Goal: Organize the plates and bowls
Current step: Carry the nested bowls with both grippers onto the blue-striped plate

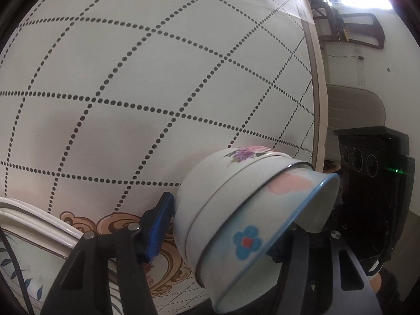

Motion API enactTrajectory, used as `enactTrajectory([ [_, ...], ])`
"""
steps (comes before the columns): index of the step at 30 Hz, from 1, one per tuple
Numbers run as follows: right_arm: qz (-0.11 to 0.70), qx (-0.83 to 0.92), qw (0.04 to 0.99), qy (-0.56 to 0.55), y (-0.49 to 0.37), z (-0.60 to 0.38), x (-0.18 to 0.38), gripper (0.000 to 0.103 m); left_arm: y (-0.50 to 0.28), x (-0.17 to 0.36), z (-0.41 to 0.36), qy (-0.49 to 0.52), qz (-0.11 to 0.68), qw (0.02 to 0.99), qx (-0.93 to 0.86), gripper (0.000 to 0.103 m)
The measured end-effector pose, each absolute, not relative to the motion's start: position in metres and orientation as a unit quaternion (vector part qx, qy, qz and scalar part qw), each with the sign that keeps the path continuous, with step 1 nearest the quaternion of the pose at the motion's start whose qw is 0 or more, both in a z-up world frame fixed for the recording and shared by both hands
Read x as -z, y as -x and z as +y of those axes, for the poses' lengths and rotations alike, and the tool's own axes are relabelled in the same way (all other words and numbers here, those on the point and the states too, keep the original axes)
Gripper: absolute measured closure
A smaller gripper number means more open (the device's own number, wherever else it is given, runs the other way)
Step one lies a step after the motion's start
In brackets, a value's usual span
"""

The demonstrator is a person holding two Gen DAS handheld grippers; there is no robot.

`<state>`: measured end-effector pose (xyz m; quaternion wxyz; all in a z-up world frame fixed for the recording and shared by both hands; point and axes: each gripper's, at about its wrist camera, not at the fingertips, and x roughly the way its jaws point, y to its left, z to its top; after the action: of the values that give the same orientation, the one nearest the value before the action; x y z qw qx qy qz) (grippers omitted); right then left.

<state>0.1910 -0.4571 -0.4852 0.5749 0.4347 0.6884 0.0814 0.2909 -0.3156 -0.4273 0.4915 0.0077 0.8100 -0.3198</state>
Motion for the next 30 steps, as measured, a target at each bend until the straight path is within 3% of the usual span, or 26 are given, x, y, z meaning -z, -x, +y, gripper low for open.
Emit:
enactTrajectory([
  [8, 0.676, -0.079, 0.592, -0.433, -0.191, -0.456, 0.482, 0.042, -0.289, 0.421, -0.298, 0.029, 0.794, 0.525, 0.305, 0.045],
  [30, 0.675, -0.121, 0.633, -0.359, -0.216, -0.436, 0.449, 0.044, -0.283, 0.401, -0.279, 0.058, 0.766, 0.577, 0.28, 0.045],
])
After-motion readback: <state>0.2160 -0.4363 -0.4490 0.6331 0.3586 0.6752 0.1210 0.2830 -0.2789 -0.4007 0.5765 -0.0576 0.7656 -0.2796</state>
